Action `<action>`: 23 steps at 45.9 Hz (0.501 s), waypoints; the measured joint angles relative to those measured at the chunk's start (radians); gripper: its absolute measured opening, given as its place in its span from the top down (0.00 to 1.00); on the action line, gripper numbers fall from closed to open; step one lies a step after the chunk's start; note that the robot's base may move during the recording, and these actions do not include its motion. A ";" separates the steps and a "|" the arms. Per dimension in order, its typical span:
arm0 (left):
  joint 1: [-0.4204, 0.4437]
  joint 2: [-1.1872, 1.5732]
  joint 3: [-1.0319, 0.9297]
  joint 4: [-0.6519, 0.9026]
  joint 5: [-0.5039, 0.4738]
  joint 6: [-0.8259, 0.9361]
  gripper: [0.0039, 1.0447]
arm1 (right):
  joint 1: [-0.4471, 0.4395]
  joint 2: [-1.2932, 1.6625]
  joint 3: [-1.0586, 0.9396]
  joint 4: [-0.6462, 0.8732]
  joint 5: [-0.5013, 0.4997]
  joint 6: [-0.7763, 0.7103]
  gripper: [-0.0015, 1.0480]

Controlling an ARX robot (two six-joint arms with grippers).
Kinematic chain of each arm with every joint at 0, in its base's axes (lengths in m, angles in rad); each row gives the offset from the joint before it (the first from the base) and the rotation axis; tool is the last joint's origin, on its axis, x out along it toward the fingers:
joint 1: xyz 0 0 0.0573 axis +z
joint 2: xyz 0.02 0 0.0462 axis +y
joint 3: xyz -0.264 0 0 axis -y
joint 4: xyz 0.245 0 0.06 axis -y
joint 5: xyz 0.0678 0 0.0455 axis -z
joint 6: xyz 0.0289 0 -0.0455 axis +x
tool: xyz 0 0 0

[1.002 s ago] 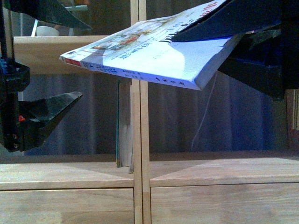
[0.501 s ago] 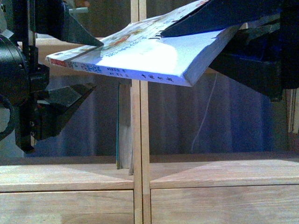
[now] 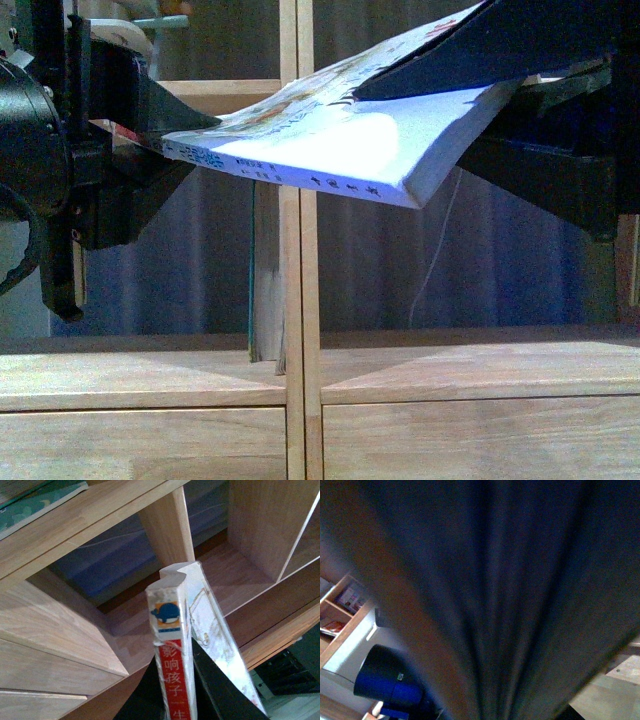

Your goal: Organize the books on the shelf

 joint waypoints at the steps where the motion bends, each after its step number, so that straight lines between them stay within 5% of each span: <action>1: 0.000 0.000 0.000 0.000 0.000 -0.002 0.93 | 0.000 0.000 0.000 0.000 0.000 0.001 0.93; 15: 0.001 -0.004 0.002 -0.019 -0.001 -0.008 0.94 | -0.003 0.000 -0.001 -0.006 0.005 0.005 0.92; 23: 0.024 -0.016 0.010 -0.066 -0.006 -0.001 0.94 | -0.054 0.000 -0.001 0.017 0.025 -0.043 0.66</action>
